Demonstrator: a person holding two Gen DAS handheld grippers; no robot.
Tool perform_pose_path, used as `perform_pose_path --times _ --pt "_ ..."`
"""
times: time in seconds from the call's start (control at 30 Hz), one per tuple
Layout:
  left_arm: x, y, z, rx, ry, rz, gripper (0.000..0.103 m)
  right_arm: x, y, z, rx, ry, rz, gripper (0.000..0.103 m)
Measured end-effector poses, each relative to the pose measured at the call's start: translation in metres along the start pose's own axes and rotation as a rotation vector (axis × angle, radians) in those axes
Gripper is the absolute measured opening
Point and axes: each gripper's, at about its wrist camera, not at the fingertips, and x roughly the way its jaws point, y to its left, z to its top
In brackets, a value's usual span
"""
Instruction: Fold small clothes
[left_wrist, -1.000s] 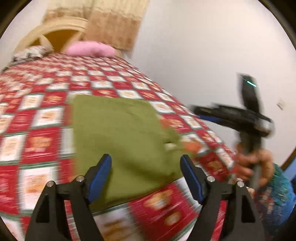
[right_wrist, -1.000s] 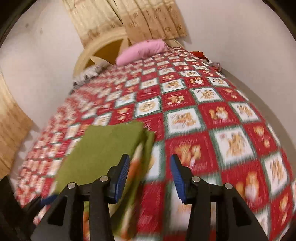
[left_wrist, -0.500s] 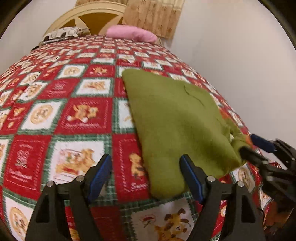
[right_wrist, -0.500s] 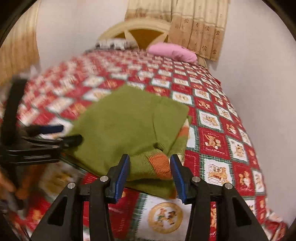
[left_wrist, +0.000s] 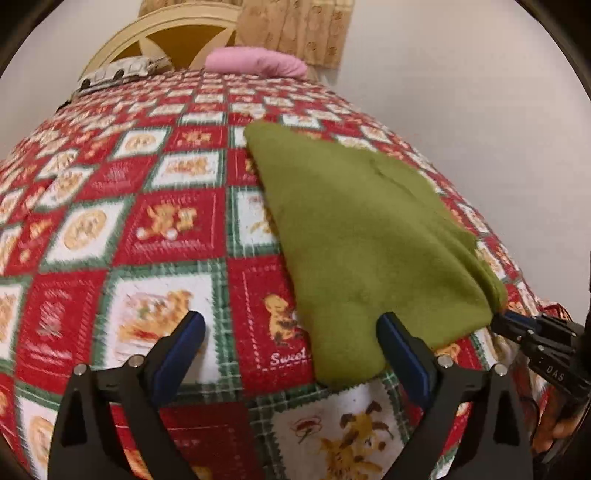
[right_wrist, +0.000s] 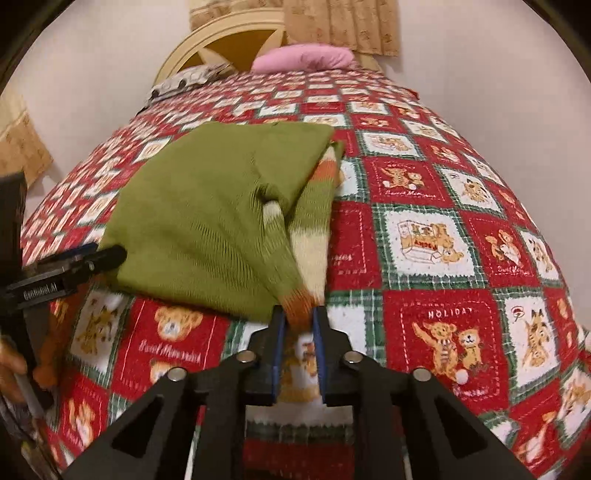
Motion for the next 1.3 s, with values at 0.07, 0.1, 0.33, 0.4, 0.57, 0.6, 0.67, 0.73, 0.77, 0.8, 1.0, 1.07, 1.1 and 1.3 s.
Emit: perform_pose_path --times 0.07,0.1,0.33,0.4,0.57,0.6,0.67,0.73,0.77,0.8,1.0,1.07,1.1,1.3 --pt "-0.016 0.006 0.014 -0.003 -0.061 -0.012 0.097 -0.018 -0.005 0.007 0.017 -0.054 -0.006 0.017" --pt "-0.020 0.007 0.020 -0.011 -0.082 -0.012 0.097 -0.030 -0.006 0.014 0.027 -0.109 0.001 0.017" --pt "0.022 -0.010 0.065 -0.008 -0.107 0.103 0.090 -0.008 0.038 0.073 -0.054 -0.162 0.068 0.017" --pt "0.047 -0.012 0.063 -0.016 -0.061 0.134 0.089 0.026 0.048 0.073 -0.092 -0.081 0.034 0.017" --pt "0.059 -0.008 0.045 -0.070 -0.053 0.113 0.103 0.048 0.033 0.055 -0.092 -0.092 -0.031 0.005" --pt "0.061 -0.005 0.047 -0.081 -0.040 0.104 0.103 0.047 0.028 0.056 -0.070 -0.091 -0.023 0.005" --pt "0.062 0.000 0.050 -0.104 -0.010 0.074 0.103 0.048 0.028 0.060 -0.053 -0.085 -0.022 0.005" --pt "0.060 0.001 0.053 -0.102 0.005 0.063 0.103 0.044 0.027 0.062 -0.030 -0.081 0.009 0.006" --pt "0.058 0.000 0.054 -0.093 0.008 0.062 0.103 0.039 0.023 0.061 -0.003 -0.082 0.043 0.006" --pt "0.053 0.000 0.056 -0.083 0.008 0.058 0.103 0.032 0.018 0.062 0.040 -0.089 0.083 0.009" --pt "0.036 0.001 0.083 -0.077 -0.048 -0.004 0.103 -0.002 -0.026 0.070 0.258 -0.257 0.135 0.097" --pt "0.045 0.000 0.090 -0.088 -0.036 -0.040 0.101 0.006 -0.034 0.077 0.273 -0.231 0.181 0.097" --pt "0.052 0.001 0.094 -0.105 -0.025 -0.066 0.099 0.014 -0.039 0.082 0.285 -0.207 0.204 0.097" --pt "0.108 0.028 0.087 -0.288 0.082 -0.192 0.090 0.072 -0.053 0.097 0.312 -0.092 0.185 0.097"
